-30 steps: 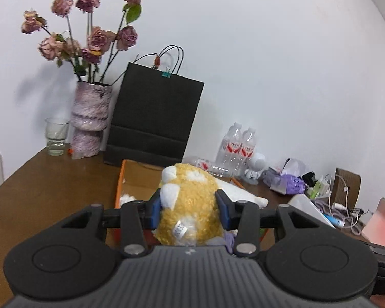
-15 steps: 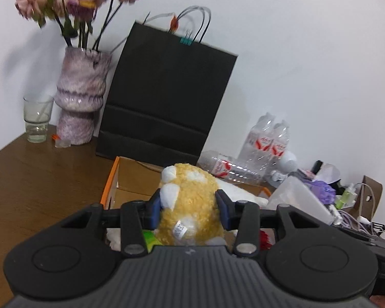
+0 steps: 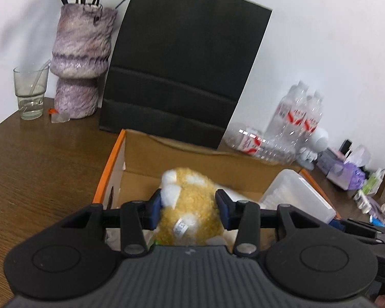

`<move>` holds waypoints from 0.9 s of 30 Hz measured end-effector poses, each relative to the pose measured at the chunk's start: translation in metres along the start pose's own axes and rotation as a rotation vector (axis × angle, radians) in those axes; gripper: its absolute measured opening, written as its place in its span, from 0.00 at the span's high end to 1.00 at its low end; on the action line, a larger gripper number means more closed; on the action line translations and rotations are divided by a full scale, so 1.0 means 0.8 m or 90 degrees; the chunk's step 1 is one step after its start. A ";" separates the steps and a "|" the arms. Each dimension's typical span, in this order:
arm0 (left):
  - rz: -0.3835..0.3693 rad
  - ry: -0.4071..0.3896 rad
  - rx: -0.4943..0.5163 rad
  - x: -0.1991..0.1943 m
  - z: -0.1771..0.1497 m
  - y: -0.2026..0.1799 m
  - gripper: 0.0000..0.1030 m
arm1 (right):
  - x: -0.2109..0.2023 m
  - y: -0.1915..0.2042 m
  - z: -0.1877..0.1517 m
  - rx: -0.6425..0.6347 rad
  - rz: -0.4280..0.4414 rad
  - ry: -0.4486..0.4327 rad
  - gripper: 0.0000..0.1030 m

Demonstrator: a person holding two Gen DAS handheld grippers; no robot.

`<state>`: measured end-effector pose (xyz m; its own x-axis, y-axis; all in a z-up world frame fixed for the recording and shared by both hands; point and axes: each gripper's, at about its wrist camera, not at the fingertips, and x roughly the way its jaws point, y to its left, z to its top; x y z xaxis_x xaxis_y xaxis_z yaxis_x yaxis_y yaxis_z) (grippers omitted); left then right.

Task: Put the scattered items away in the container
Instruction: 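Lower the plush toy and plastic bottle into the box and open both grippers, then grasp the purple drawstring bag with the left gripper while the right grasps the iridescent bag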

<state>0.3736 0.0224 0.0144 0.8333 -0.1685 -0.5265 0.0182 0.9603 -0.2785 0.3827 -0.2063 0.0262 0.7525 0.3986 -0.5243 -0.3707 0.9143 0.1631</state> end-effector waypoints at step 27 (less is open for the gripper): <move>-0.056 0.006 0.091 -0.160 -0.091 -0.048 0.00 | -0.204 -0.010 -0.112 -0.038 -0.076 -0.048 0.09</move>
<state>0.2264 -0.0091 0.0340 0.8201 -0.2546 -0.5125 0.1696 0.9635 -0.2073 0.2140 -0.2852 0.0361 0.8315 0.2932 -0.4719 -0.3056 0.9507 0.0522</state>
